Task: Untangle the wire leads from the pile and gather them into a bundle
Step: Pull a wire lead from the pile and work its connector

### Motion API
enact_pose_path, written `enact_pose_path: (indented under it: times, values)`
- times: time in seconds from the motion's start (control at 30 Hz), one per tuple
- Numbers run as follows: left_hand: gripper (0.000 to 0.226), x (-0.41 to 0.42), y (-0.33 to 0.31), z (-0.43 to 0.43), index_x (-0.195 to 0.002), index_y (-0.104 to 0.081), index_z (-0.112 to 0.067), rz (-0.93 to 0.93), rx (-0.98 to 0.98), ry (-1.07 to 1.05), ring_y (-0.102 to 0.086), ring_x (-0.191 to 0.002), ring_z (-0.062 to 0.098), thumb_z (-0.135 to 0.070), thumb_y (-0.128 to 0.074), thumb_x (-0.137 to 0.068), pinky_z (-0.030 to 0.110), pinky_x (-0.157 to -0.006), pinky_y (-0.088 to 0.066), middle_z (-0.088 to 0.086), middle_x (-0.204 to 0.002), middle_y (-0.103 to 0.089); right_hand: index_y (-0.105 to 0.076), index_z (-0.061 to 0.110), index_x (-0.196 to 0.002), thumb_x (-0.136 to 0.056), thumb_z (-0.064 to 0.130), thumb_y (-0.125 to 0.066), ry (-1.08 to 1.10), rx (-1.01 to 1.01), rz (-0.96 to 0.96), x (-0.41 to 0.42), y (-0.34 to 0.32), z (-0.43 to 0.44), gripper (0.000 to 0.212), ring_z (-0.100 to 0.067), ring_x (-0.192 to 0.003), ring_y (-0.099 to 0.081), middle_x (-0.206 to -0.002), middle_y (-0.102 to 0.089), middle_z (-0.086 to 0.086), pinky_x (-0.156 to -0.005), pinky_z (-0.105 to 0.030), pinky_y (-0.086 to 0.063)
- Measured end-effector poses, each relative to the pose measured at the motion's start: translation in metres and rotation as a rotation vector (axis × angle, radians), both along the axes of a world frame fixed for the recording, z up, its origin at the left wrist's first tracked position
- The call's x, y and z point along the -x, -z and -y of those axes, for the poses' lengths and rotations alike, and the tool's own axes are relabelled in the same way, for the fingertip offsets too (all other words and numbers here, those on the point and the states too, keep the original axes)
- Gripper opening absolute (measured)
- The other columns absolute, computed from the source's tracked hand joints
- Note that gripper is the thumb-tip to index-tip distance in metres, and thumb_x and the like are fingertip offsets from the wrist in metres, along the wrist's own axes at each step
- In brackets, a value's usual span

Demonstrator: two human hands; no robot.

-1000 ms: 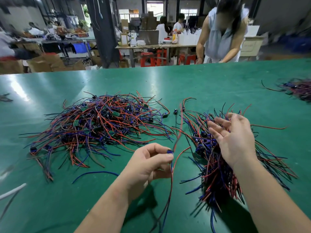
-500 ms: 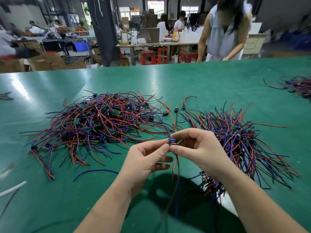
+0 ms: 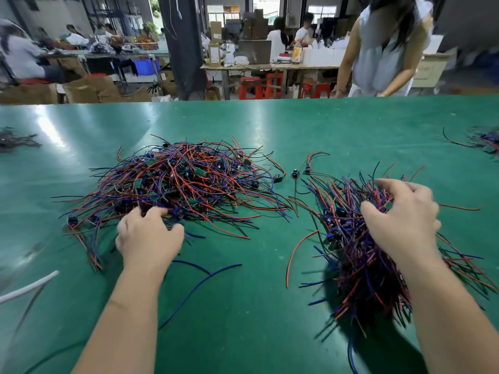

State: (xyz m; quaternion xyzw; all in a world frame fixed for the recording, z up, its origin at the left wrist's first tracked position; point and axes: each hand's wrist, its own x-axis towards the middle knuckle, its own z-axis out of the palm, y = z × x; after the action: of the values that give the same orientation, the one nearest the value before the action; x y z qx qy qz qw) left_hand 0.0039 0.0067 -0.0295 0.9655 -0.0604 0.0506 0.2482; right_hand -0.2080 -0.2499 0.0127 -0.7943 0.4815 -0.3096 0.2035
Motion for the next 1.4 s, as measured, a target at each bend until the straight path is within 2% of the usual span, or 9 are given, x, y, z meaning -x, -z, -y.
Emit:
enact_pose_path:
  times: [0.1, 0.2, 0.4, 0.53, 0.7, 0.8, 0.93, 1.13, 1.4]
  values:
    - [0.040, -0.010, 0.009, -0.007, -0.125, -0.055, -0.025, -0.113, -0.060, -0.079, -0.031, -0.131, 0.039, -0.033, -0.060, -0.086, 0.047, -0.106, -0.031, 0.018, -0.144, -0.037, -0.059, 0.030, -0.120, -0.081, 0.027, -0.065, -0.085, 0.010, -0.014, -0.005, 0.001, -0.012, 0.040, -0.031, -0.122, -0.038, -0.130, -0.043, -0.008, -0.102, -0.047, -0.028]
    - [0.023, -0.019, 0.013, -0.011, -0.107, -0.070, -0.016, 0.042, 0.045, -0.053, -0.055, -0.095, 0.033, -0.015, -0.060, -0.086, 0.038, -0.085, -0.049, 0.015, -0.112, -0.063, -0.061, 0.029, -0.117, -0.082, 0.025, -0.064, -0.153, 0.017, -0.014, -0.010, 0.005, -0.022, 0.036, -0.028, -0.121, -0.040, -0.128, -0.044, -0.004, -0.100, -0.044, -0.029]
    - [0.017, -0.010, 0.004, -0.011, -0.093, -0.077, -0.014, 0.175, 0.238, -0.051, -0.054, -0.058, 0.015, -0.013, -0.062, -0.085, 0.027, -0.060, -0.043, 0.004, -0.078, -0.071, -0.065, 0.026, -0.110, -0.084, 0.020, -0.065, -0.287, 0.025, 0.048, -0.014, 0.010, -0.031, 0.028, -0.020, -0.117, -0.045, -0.121, -0.048, -0.001, -0.103, -0.048, -0.034]
    - [0.013, 0.017, -0.017, 0.008, -0.085, -0.076, -0.017, 0.407, 0.582, 0.150, -0.061, -0.064, 0.020, -0.014, -0.065, -0.079, 0.028, -0.064, -0.047, -0.001, -0.073, -0.068, -0.069, 0.021, -0.096, -0.083, 0.008, -0.064, -0.390, 0.040, 0.209, -0.018, 0.011, -0.039, 0.019, -0.009, -0.091, -0.054, -0.100, -0.059, 0.002, -0.085, -0.018, -0.040]
    - [0.011, 0.076, -0.028, 0.044, -0.080, -0.076, -0.012, 0.562, 0.667, 0.757, -0.063, -0.079, 0.010, -0.008, -0.068, -0.073, 0.020, -0.077, -0.048, -0.003, -0.080, -0.067, -0.069, 0.010, -0.091, -0.094, 0.026, -0.051, -0.655, -0.871, 0.659, -0.027, 0.007, -0.060, 0.024, -0.016, -0.064, -0.064, -0.083, -0.072, -0.010, -0.060, -0.024, -0.047]
    - [0.012, 0.107, -0.018, 0.060, -0.076, -0.075, -0.012, 0.453, 0.612, 1.053, -0.059, -0.082, 0.003, -0.005, -0.071, -0.067, 0.016, -0.078, -0.046, -0.005, -0.079, -0.065, -0.063, 0.006, -0.103, -0.079, 0.040, -0.054, -0.729, -1.112, 0.747, -0.029, 0.006, -0.061, 0.043, -0.015, -0.062, -0.063, -0.093, -0.072, -0.015, -0.056, -0.021, -0.048]
    - [0.004, 0.122, -0.010, 0.066, -0.067, -0.070, -0.010, 0.393, 0.533, 1.248, -0.054, -0.071, 0.016, -0.006, -0.071, -0.068, 0.027, -0.073, -0.048, 0.000, -0.073, -0.063, -0.065, 0.004, -0.102, -0.069, 0.013, -0.066, -0.799, -1.115, 0.754, -0.025, 0.008, -0.059, 0.035, -0.014, -0.061, -0.063, -0.090, -0.072, -0.015, -0.060, -0.019, -0.053]
    - [0.053, 0.107, -0.001, 0.067, -0.071, -0.061, -0.010, 0.085, 0.475, 0.971, -0.059, -0.075, 0.018, -0.057, -0.040, -0.084, 0.037, -0.074, -0.046, 0.002, -0.072, -0.064, -0.076, 0.012, -0.078, -0.063, -0.003, -0.065, -0.861, -1.147, 1.012, -0.024, 0.006, -0.058, 0.023, -0.012, -0.065, -0.068, -0.080, -0.073, -0.008, -0.060, -0.016, -0.053]
    - [0.043, 0.099, -0.016, 0.075, -0.100, -0.060, -0.014, -0.680, 1.290, 0.618, -0.071, -0.081, 0.012, -0.048, -0.039, -0.084, 0.021, -0.069, -0.055, 0.004, -0.096, -0.075, -0.075, 0.016, -0.074, -0.052, 0.004, -0.081, -1.019, -1.248, 0.903, -0.021, 0.008, -0.066, 0.026, -0.011, -0.065, -0.069, -0.082, -0.073, -0.007, -0.063, -0.018, -0.055]
